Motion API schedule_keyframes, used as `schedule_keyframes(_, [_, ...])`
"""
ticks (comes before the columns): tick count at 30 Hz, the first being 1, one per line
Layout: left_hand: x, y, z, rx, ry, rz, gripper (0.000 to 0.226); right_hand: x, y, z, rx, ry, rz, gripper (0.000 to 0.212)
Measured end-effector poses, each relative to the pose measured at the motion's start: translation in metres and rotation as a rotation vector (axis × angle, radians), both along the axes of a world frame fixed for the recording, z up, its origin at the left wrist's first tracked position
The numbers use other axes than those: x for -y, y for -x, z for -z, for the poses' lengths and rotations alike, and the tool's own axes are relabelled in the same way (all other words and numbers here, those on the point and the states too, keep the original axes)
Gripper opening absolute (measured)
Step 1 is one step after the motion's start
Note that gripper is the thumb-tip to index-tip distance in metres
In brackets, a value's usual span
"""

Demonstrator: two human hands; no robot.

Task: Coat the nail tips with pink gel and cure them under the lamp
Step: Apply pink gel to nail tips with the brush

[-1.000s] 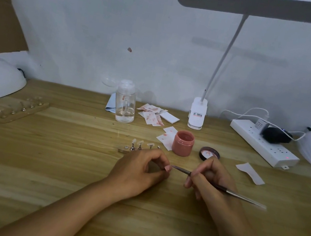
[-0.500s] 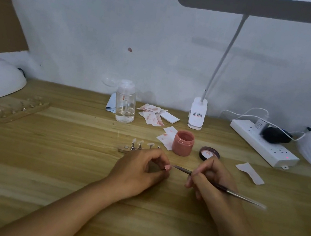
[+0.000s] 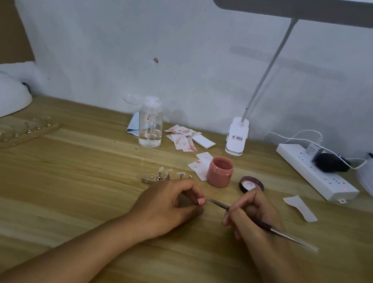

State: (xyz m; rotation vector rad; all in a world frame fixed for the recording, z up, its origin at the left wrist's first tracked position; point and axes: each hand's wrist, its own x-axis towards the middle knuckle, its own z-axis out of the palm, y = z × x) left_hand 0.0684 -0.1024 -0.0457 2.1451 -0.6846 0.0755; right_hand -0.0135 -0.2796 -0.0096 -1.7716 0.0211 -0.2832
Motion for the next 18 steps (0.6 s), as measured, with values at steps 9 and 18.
schedule_keyframes(9, [0.0008, -0.0001, -0.0018, -0.005, 0.011, 0.008, 0.012, 0.0003, 0.0003, -0.0001, 0.010, -0.006, -0.004, 0.010])
schedule_keyframes(18, [-0.0004, 0.0015, -0.0028, -0.012, 0.008, 0.004, 0.013, 0.0001, 0.0011, -0.0014, -0.007, -0.004, 0.012, 0.010])
